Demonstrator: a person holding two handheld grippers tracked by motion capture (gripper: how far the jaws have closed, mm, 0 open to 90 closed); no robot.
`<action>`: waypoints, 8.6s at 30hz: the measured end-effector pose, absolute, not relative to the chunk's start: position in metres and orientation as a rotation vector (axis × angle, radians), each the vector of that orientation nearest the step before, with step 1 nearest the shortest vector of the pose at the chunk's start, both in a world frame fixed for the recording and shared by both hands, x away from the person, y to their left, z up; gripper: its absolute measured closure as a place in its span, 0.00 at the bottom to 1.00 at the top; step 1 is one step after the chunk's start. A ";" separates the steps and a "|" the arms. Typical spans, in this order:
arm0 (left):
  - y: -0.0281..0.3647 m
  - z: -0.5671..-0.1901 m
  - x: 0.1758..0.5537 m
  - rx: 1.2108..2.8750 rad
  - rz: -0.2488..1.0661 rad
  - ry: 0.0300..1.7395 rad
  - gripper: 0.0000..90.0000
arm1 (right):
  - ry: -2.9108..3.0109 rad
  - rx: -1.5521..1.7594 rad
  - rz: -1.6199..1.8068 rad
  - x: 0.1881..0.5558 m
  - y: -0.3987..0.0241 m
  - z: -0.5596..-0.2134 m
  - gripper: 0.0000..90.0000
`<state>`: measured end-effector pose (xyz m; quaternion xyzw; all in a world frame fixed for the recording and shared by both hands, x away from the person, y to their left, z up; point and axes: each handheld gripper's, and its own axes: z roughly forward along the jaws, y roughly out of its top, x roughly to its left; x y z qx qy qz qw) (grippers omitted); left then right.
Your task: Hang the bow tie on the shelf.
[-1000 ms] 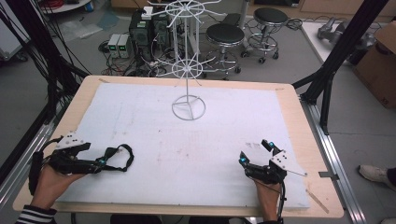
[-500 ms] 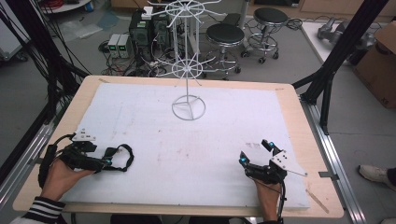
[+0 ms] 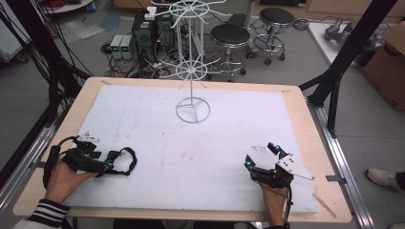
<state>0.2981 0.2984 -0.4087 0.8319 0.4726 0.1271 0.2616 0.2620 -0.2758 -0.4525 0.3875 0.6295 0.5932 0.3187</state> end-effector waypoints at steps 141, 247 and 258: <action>0.142 -0.259 0.391 1.679 0.652 0.743 0.86 | 1.646 1.025 1.569 0.262 -0.277 -0.453 0.04; 0.271 -0.372 0.313 1.661 0.611 0.690 0.12 | 1.648 1.008 1.554 0.261 -0.275 -0.453 0.04; 0.301 -0.425 0.288 1.557 0.599 0.740 0.12 | 1.651 1.013 1.545 0.261 -0.275 -0.453 0.04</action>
